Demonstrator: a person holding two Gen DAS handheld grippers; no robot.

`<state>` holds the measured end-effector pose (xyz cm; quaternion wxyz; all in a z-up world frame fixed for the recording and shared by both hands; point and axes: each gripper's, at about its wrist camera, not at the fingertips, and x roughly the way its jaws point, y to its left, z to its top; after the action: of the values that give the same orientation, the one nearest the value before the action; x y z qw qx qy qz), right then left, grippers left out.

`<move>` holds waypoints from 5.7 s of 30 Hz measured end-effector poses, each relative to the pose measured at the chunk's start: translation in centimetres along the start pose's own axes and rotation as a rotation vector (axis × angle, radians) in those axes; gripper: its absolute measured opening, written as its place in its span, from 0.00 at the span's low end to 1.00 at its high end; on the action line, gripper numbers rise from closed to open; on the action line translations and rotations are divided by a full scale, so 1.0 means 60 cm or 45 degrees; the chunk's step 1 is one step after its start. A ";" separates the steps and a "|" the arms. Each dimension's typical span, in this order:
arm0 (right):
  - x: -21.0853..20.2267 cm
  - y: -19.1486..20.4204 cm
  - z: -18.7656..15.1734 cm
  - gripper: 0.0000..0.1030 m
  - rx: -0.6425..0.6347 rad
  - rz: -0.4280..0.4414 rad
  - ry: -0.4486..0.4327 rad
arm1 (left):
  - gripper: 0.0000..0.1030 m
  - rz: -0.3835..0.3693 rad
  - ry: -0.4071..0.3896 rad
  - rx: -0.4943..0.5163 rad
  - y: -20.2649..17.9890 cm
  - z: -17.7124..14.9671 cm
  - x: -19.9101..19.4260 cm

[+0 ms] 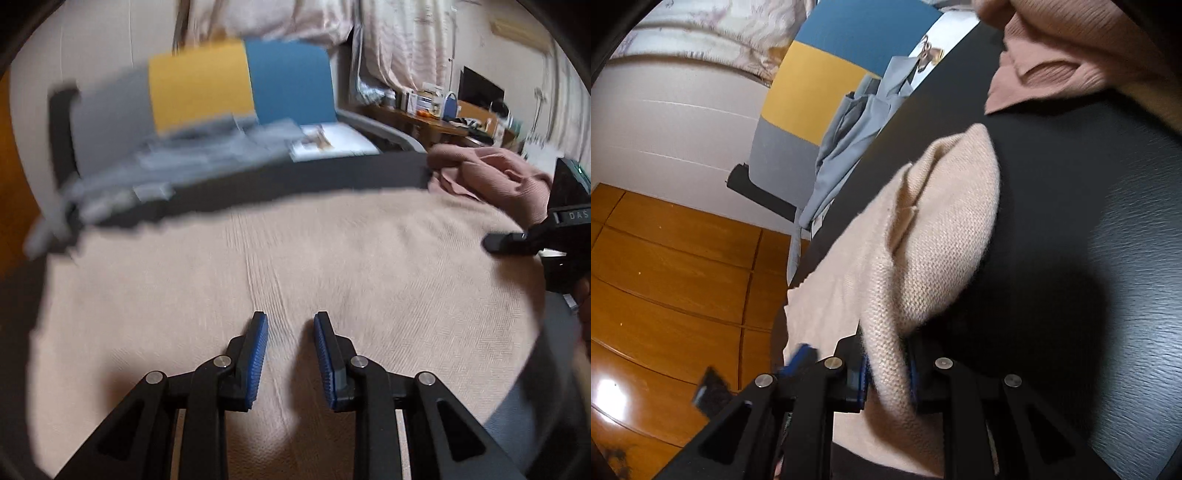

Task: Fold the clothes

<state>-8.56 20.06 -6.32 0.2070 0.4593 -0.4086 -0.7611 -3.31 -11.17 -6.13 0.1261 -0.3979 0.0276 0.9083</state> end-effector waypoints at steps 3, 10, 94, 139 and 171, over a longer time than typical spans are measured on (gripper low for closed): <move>-0.002 -0.004 0.001 0.16 0.028 0.014 -0.003 | 0.25 -0.015 -0.035 -0.038 0.002 -0.007 -0.020; -0.010 0.003 0.008 0.16 0.072 0.063 -0.018 | 0.24 -0.021 -0.062 -0.134 -0.009 -0.060 -0.066; 0.184 0.296 -0.177 0.60 -0.868 -0.300 0.101 | 0.29 -0.340 0.031 -1.104 0.328 -0.228 -0.199; 0.128 0.209 -0.337 0.23 -0.893 -0.078 0.345 | 0.20 -0.524 -0.086 -0.979 0.261 -0.201 -0.166; 0.066 0.104 -0.260 0.06 -0.254 0.063 0.008 | 0.33 -0.369 -0.077 -0.875 0.205 -0.175 -0.158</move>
<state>2.64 6.96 -7.16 0.2718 0.4284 -0.3413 -0.7913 7.31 -26.63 -6.99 0.1133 -0.3896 -0.3394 0.8486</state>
